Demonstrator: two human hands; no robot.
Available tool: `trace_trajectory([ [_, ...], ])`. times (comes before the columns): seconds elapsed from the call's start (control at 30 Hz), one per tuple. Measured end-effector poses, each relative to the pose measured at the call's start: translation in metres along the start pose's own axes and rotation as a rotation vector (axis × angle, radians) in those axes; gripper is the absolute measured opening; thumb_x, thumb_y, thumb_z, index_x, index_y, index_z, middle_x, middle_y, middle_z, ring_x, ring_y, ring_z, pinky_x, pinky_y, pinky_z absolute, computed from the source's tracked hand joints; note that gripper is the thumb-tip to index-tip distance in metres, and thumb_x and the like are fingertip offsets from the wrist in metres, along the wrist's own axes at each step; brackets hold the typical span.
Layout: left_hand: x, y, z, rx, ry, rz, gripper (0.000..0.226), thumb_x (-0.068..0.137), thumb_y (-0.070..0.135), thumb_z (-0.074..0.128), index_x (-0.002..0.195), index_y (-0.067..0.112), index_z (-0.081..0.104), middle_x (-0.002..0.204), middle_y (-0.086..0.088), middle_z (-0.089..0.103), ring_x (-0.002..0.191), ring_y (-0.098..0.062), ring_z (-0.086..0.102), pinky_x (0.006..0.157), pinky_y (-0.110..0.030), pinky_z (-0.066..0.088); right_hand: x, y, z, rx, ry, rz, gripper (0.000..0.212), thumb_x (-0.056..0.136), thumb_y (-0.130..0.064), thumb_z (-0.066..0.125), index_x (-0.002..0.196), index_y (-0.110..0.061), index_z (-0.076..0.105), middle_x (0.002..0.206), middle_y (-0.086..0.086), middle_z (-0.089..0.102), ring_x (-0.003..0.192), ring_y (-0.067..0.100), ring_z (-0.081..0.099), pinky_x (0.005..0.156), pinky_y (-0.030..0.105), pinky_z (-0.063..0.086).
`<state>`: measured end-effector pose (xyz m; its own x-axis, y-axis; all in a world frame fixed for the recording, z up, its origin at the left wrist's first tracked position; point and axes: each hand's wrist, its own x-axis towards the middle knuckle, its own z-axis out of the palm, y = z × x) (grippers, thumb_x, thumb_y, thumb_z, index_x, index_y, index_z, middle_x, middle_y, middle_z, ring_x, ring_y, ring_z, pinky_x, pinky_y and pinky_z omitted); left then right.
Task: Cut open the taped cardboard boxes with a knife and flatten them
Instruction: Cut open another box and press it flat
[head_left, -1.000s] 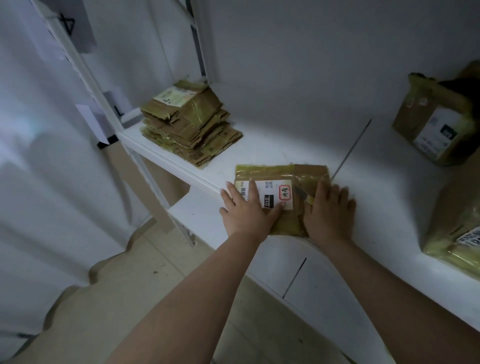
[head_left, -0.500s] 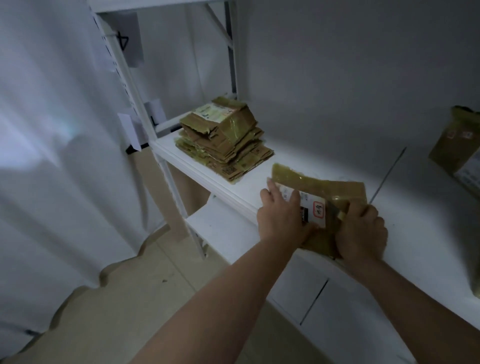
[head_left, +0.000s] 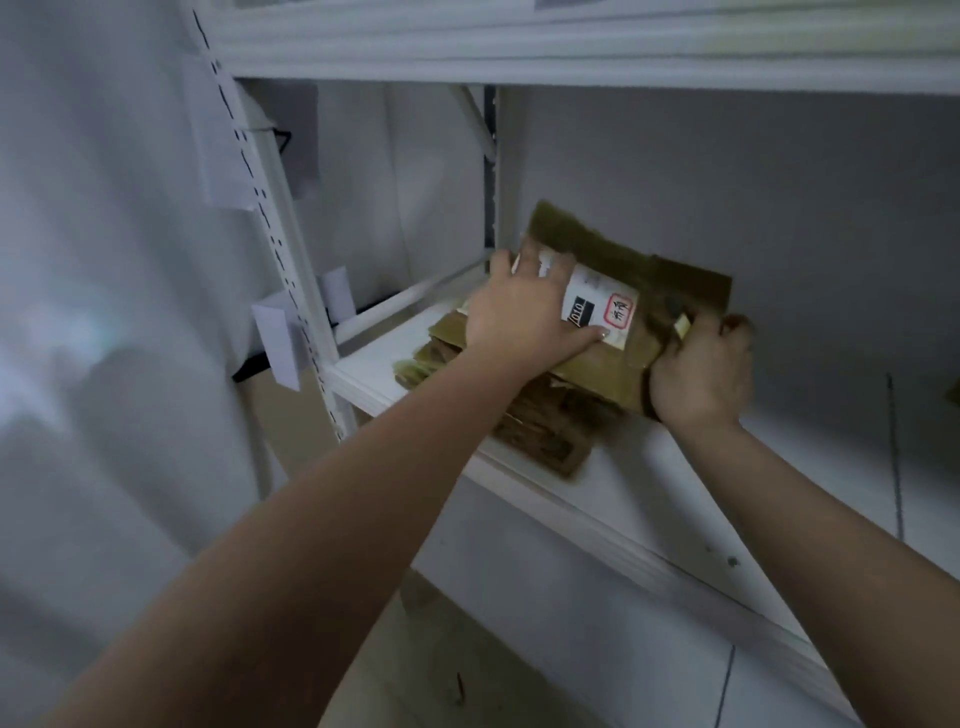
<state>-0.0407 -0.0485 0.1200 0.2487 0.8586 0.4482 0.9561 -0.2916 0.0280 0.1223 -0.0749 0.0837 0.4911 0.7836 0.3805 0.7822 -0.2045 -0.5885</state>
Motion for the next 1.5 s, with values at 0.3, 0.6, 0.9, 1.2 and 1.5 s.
trace_trajectory([
  [0.3,0.057,-0.104,0.028,-0.101,-0.052,0.11,0.085,0.081,0.074,0.047,0.15,0.031,0.02,0.151,-0.007,0.033,0.13,-0.036,0.034,0.094,-0.042,0.042,0.009,-0.074,0.066,-0.037,-0.049,0.062,0.038,0.093,-0.02,0.043,0.13,-0.011,0.042,0.138,0.021,0.032,0.117,0.044,0.043,0.094,0.045,0.04],
  [0.6,0.043,-0.134,0.144,-0.149,-0.475,0.127,0.079,0.085,0.078,0.023,0.149,0.046,-0.01,0.16,-0.013,-0.017,0.146,-0.039,-0.014,0.113,-0.06,0.013,-0.009,-0.05,0.139,-0.335,-0.303,-0.047,0.07,0.093,-0.026,0.042,0.151,-0.023,0.002,0.159,0.007,-0.012,0.145,0.033,-0.007,0.112,0.058,0.012],
  [0.9,0.059,-0.139,0.161,-0.264,-0.58,0.123,0.079,0.08,0.083,0.026,0.148,0.05,0.0,0.162,-0.003,-0.011,0.147,-0.037,-0.001,0.111,-0.061,0.019,0.011,-0.055,0.148,-0.472,-0.463,-0.025,0.06,0.092,-0.024,0.036,0.149,-0.021,0.018,0.158,0.003,0.013,0.145,0.032,0.003,0.104,0.054,0.03],
  [1.2,0.071,-0.139,0.157,-0.258,-0.595,0.122,0.083,0.077,0.085,0.034,0.149,0.048,0.014,0.159,-0.002,0.008,0.14,-0.038,0.018,0.108,-0.055,0.029,0.024,-0.058,0.151,-0.554,-0.532,-0.054,0.057,0.091,-0.024,0.036,0.146,-0.017,0.025,0.152,0.011,0.028,0.138,0.038,0.022,0.099,0.047,0.036],
  [1.5,0.057,-0.137,0.165,-0.233,-0.539,0.098,0.085,0.073,0.089,0.027,0.146,0.055,0.002,0.162,0.002,-0.007,0.148,-0.034,-0.008,0.112,-0.066,0.009,-0.002,-0.046,0.153,-0.369,-0.298,-0.047,0.057,0.091,-0.022,0.043,0.146,-0.023,0.028,0.156,0.001,0.02,0.144,0.028,0.01,0.102,0.045,0.034],
])
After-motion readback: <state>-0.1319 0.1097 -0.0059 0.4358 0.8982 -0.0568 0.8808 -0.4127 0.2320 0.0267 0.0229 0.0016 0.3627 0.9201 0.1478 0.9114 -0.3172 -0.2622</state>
